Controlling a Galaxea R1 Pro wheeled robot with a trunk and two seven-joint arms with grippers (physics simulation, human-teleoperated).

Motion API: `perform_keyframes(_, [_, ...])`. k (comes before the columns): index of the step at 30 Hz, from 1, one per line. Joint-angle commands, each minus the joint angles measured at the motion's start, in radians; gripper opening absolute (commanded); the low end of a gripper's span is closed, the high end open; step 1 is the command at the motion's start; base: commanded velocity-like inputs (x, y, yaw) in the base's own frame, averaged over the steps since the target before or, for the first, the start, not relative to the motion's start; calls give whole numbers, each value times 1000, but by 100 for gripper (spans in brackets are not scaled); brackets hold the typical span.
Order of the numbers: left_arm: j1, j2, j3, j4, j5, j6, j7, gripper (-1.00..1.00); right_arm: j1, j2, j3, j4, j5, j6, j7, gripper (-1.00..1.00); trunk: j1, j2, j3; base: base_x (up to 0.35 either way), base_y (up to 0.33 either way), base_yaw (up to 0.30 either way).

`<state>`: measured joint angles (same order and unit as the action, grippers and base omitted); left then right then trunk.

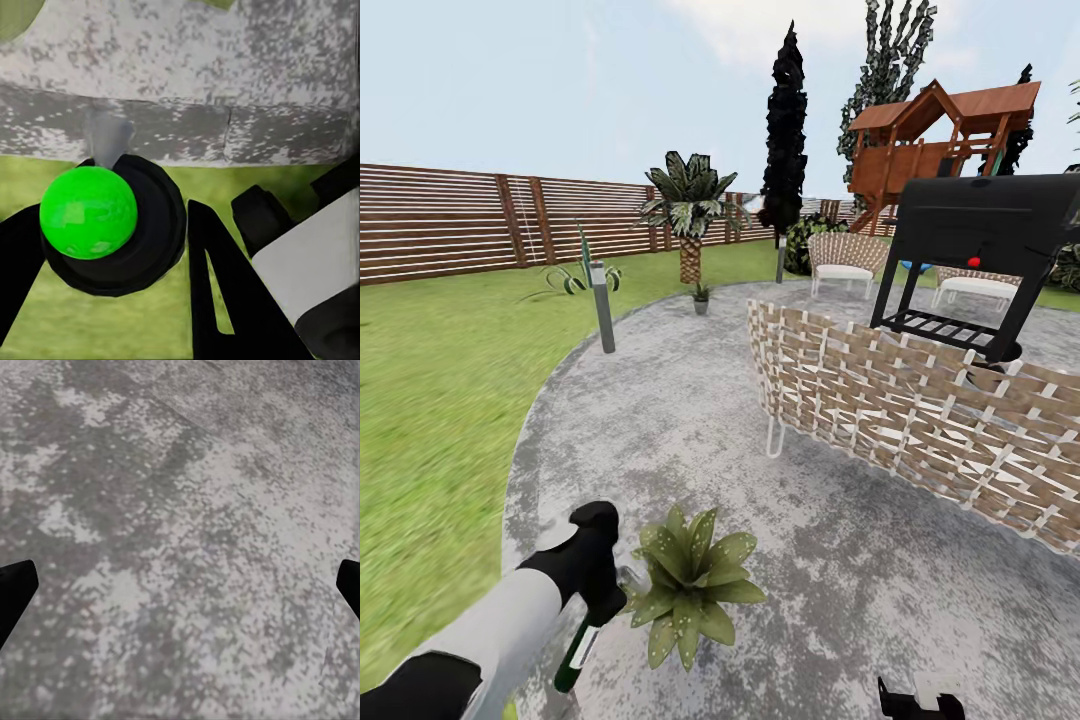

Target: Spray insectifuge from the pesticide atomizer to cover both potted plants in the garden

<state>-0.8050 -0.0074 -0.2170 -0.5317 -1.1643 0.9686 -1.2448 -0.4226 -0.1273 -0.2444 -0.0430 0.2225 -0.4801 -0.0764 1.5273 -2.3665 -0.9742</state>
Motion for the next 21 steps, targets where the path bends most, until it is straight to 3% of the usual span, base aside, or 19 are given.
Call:
perform_keyframes(1, [13,10,10,-2,-8,7,-3,-100,-1,0,-6,1,11,-3,-5,100,0,0,-1,0,0,0])
perform_keyframes(3, [29,40,20,-2,-8,6,16,-100,-1,0,-6,2,11,-3,-5,100,0,0,-1,0,0,0])
perform_keyframes(6, [33,54,22,-2,-7,6,20,-100,-1,0,-6,2,11,-3,-5,100,0,0,-1,0,0,0])
perform_keyframes(11, [41,25,23,-6,28,5,38,-100,-1,0,-6,2,11,-3,-5,100,0,0,-1,0,0,0])
perform_keyframes(16, [42,-25,23,-120,50,7,76,-100,-1,0,-6,2,11,-3,-5,100,0,0,-1,0,0,0])
perform_keyframes(21, [41,-25,23,-224,53,10,68,-100,-1,0,-6,2,11,-3,-5,100,0,0,-1,0,0,0])
